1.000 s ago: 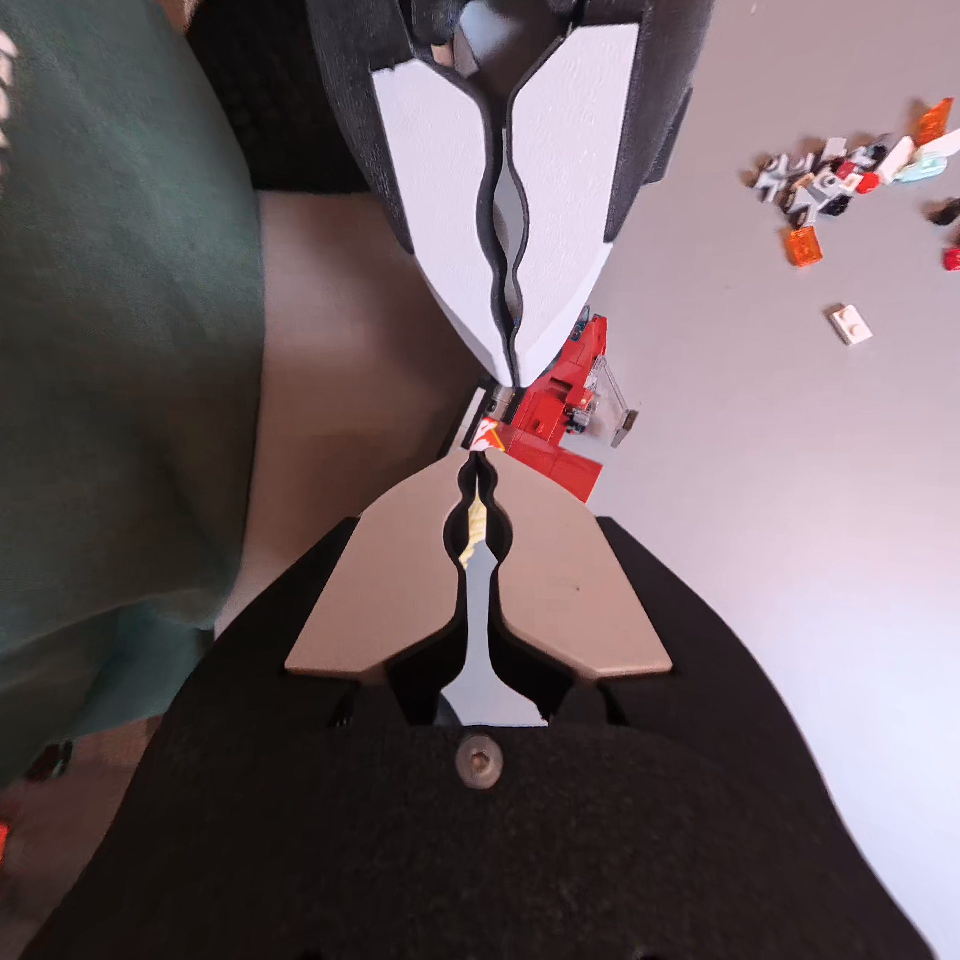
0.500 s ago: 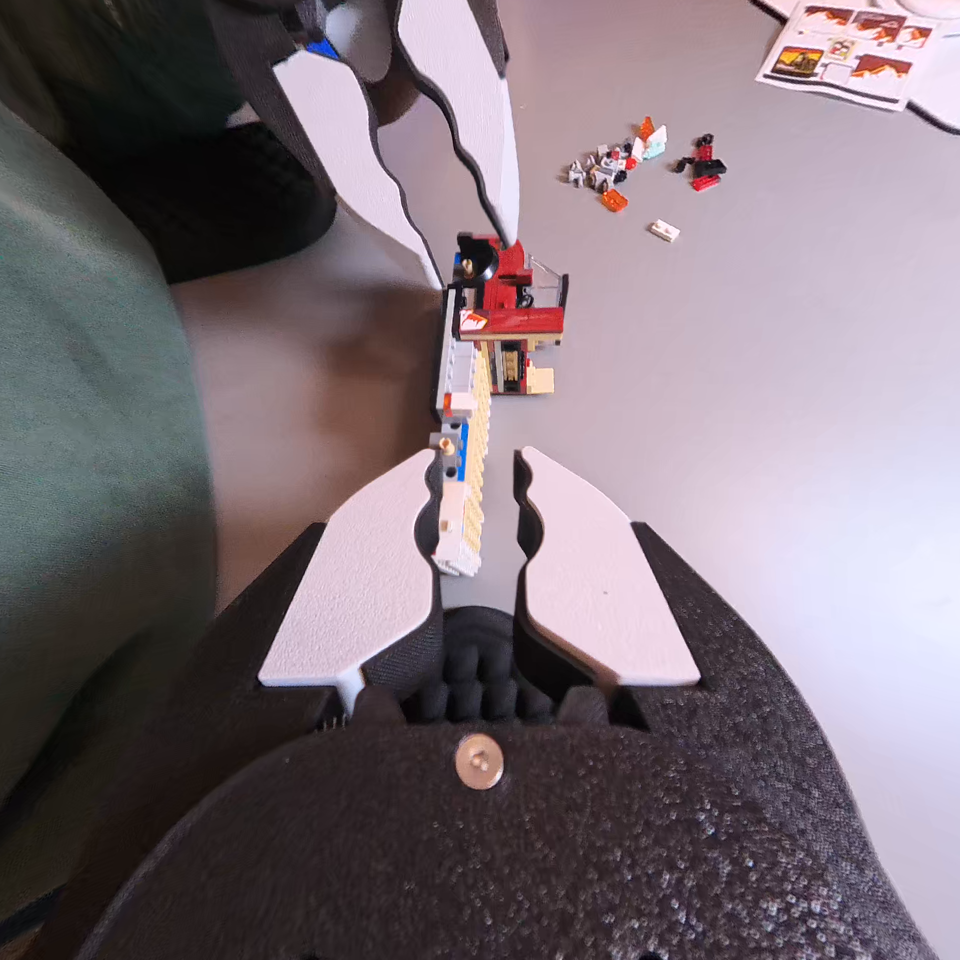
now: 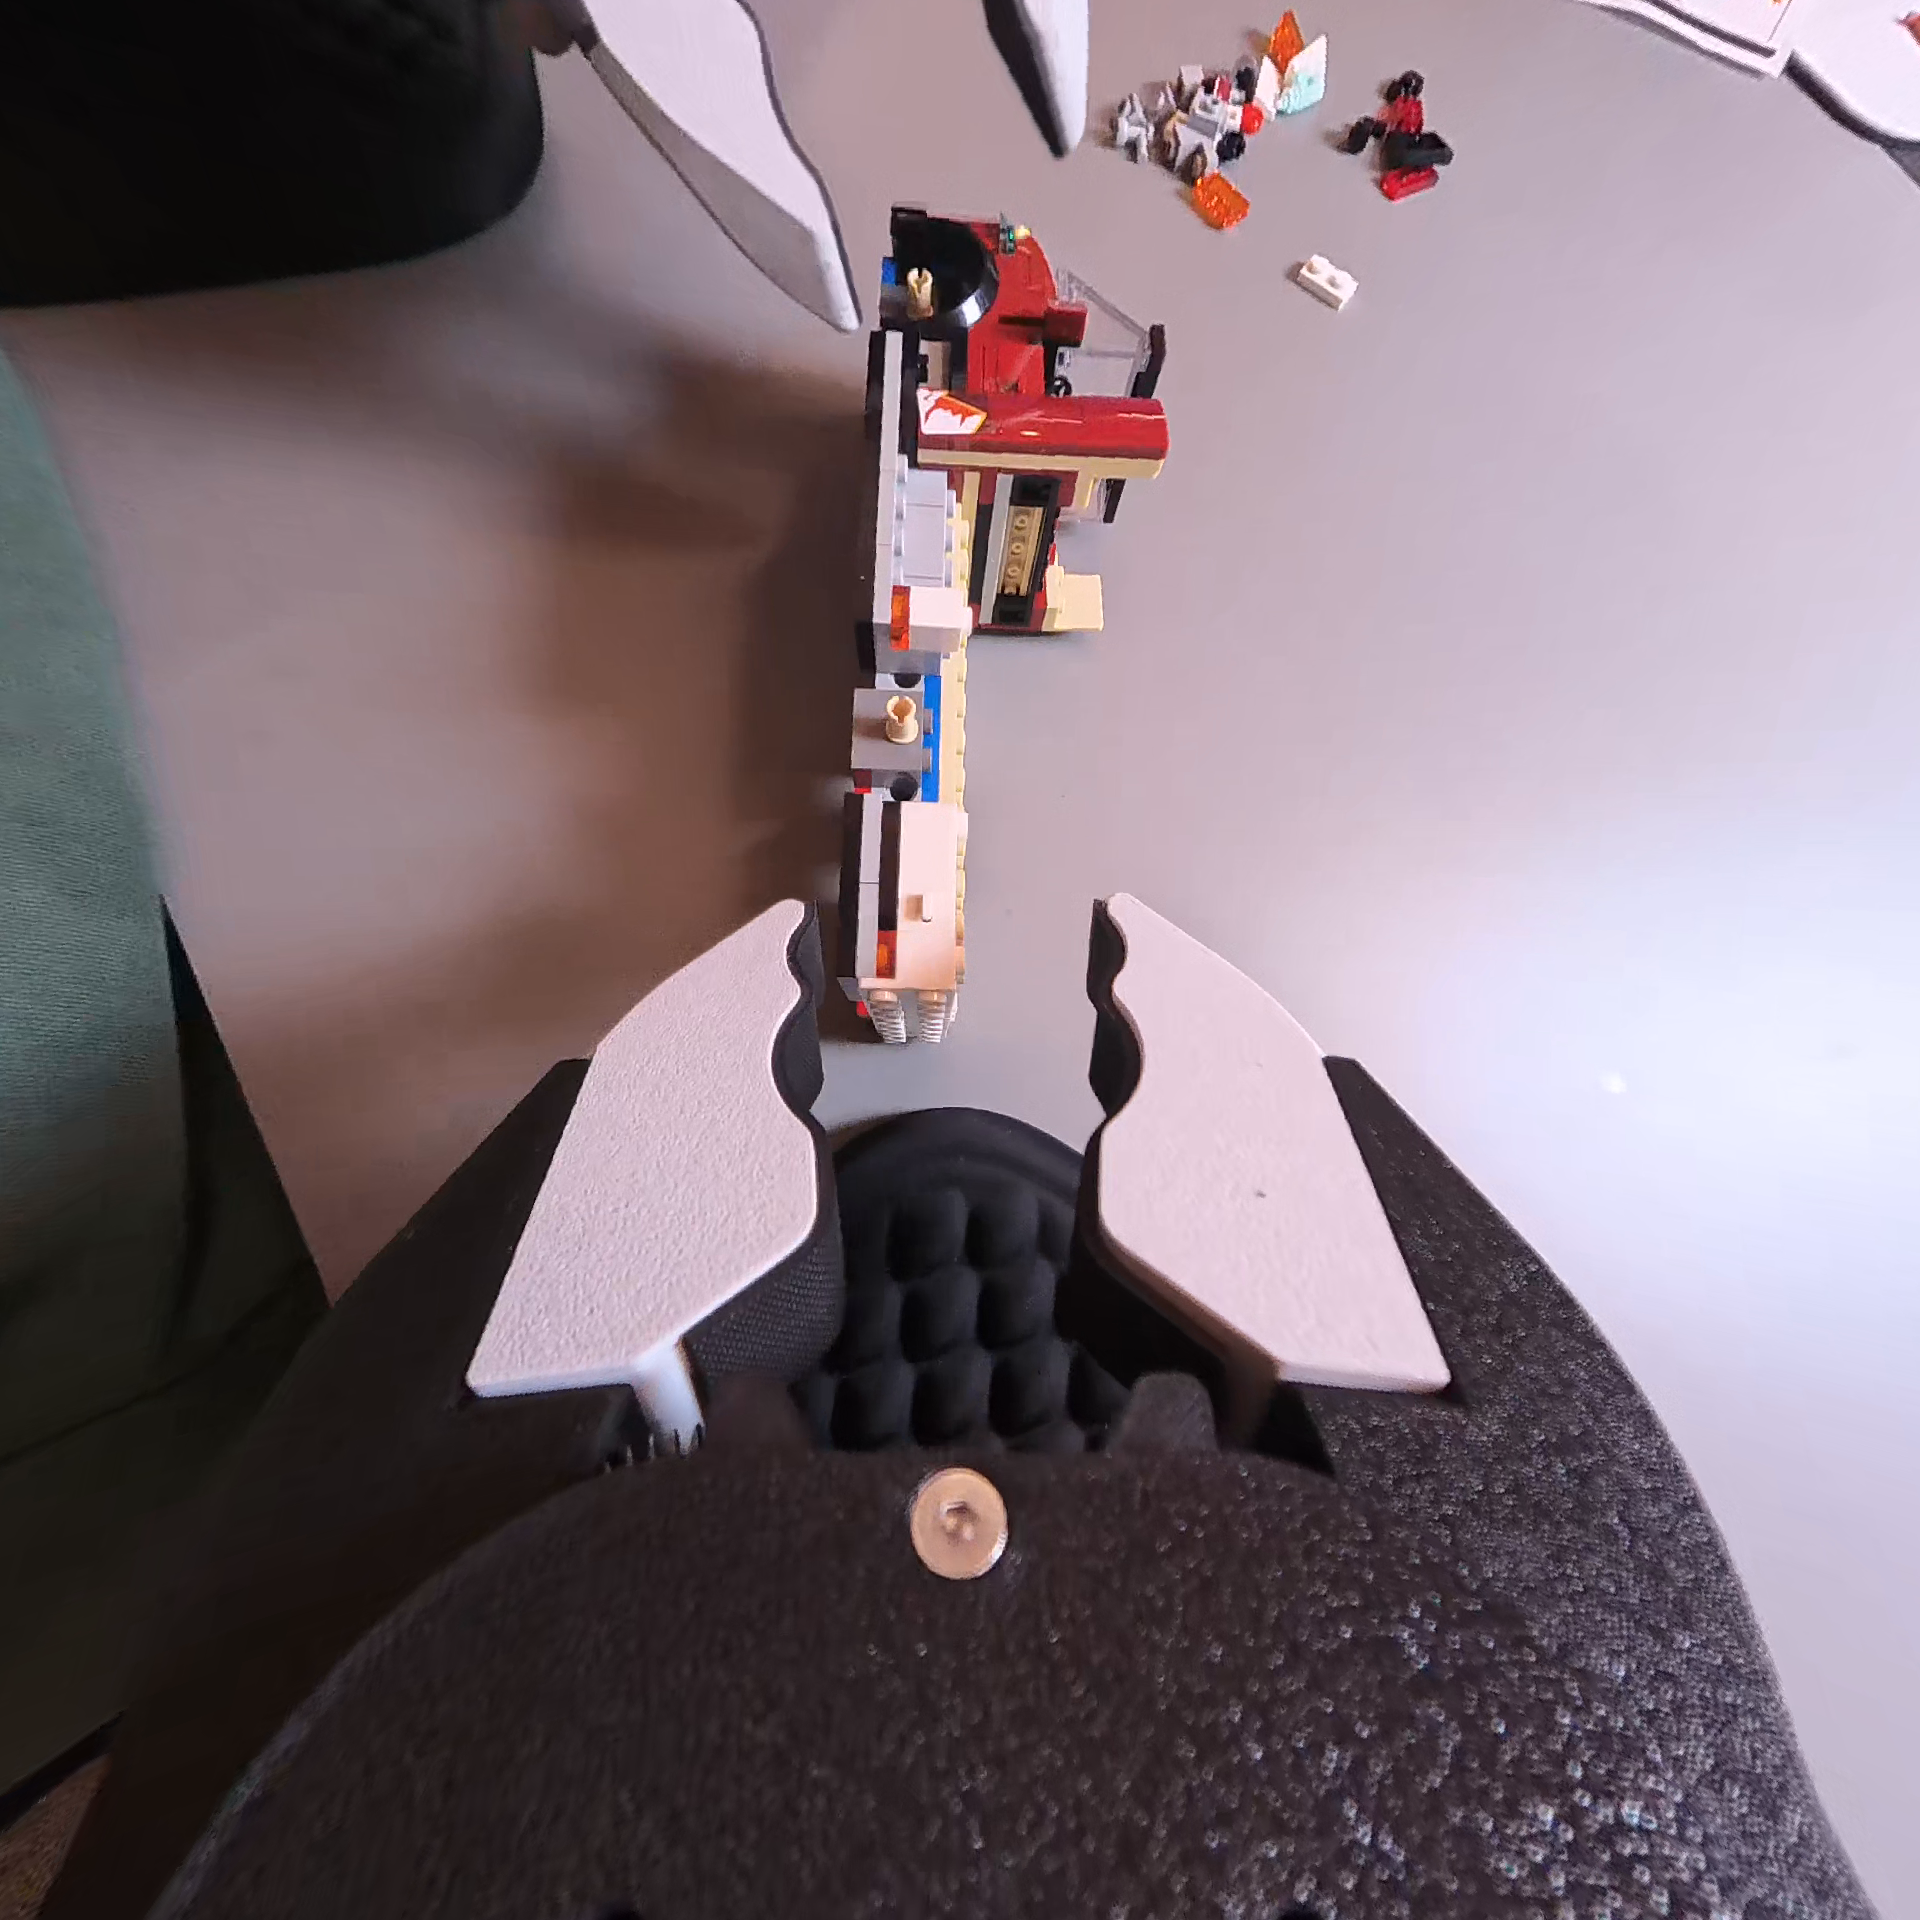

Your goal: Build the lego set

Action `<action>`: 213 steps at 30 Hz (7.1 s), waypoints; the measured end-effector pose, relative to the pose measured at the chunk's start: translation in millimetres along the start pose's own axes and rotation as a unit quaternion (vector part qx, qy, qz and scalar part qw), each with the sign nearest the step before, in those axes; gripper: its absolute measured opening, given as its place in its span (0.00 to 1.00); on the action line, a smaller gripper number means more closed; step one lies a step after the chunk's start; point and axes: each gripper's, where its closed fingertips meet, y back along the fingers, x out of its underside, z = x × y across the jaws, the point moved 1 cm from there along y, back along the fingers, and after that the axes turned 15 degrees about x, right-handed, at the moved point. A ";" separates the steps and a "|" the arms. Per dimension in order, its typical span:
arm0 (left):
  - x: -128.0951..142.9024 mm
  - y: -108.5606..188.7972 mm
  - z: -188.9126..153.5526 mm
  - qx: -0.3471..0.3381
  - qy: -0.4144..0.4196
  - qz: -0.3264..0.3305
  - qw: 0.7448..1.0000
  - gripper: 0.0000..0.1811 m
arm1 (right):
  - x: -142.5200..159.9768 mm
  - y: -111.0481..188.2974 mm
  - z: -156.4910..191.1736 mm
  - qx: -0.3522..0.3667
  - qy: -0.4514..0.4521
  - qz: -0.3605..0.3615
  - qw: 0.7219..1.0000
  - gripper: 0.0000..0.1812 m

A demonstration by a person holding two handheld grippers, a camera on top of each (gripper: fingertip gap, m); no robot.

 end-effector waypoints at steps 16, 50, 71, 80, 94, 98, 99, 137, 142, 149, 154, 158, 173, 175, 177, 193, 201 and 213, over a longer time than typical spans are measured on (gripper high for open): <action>38.3 -29.9 7.0 0.073 0.032 -0.038 0.996 0.26 | 4.9 -31.3 -11.6 0.050 0.147 -0.023 0.988 0.13; 43.9 -11.2 44.1 -0.072 0.054 -0.065 0.994 0.25 | -60.4 -37.2 -36.0 0.095 0.127 -0.139 0.977 0.13; 59.8 -7.1 61.5 -0.137 0.011 -0.032 0.990 0.25 | -45.3 -98.2 -60.5 0.120 0.304 -0.001 0.945 0.18; 71.6 -1.7 57.1 -0.060 0.106 -0.088 0.989 0.44 | -55.2 -115.1 -61.3 0.167 0.357 -0.086 0.915 0.13; 74.1 0.3 51.6 -0.023 0.158 -0.131 0.978 0.31 | -48.1 -113.7 -47.7 0.179 0.358 -0.146 0.905 0.20; 77.5 -0.6 51.1 -0.049 0.127 -0.097 0.986 0.31 | -42.6 -108.2 -42.7 0.115 0.288 -0.111 0.944 0.29; 78.1 -0.4 51.1 -0.052 0.124 -0.094 0.986 0.31 | -41.9 -105.4 -41.2 0.091 0.262 -0.104 0.955 0.29; 81.4 15.0 46.2 -0.086 0.085 -0.093 0.988 0.28 | -6.7 -85.7 -25.0 -0.039 0.036 0.066 0.996 0.40; 79.7 16.2 35.6 -0.080 0.083 -0.101 0.988 0.27 | -4.8 -71.3 6.2 -0.066 0.040 0.055 0.996 0.29; 68.5 24.9 26.9 -0.040 0.113 -0.165 0.979 0.30 | -36.9 -52.9 62.2 -0.145 0.103 -0.054 0.983 0.17; 56.5 25.6 15.7 0.015 0.138 -0.207 0.968 0.38 | -82.1 -65.4 -0.5 -0.070 0.025 -0.131 0.989 0.21; 50.3 13.3 -3.9 0.061 0.130 -0.184 0.972 0.47 | -94.3 -100.8 -22.3 -0.064 0.034 -0.115 0.991 0.23; 76.9 -6.7 -8.7 0.024 0.086 -0.075 0.993 0.40 | -101.0 -128.5 -33.1 0.018 -0.028 -0.094 0.995 0.10; 84.1 -1.5 0.1 0.013 0.102 -0.077 0.992 0.37 | -98.2 -126.5 -38.1 0.031 -0.075 -0.085 0.993 0.09; 86.7 0.7 4.9 0.010 0.116 -0.088 0.989 0.34 | -95.4 -124.4 -41.1 0.037 -0.106 -0.080 0.990 0.09; 76.4 -8.4 -1.0 0.015 0.086 -0.098 0.991 0.29 | -96.5 -115.9 -43.6 0.068 -0.060 -0.098 0.991 0.09; 77.4 10.7 19.5 -0.025 0.107 -0.148 0.983 0.31 | -105.4 -107.0 -54.7 0.077 -0.075 -0.140 0.984 0.10; 19.5 177.2 139.4 -0.306 0.159 -0.309 0.886 0.17 | -241.1 -111.0 -167.6 0.208 0.092 -0.248 0.942 0.14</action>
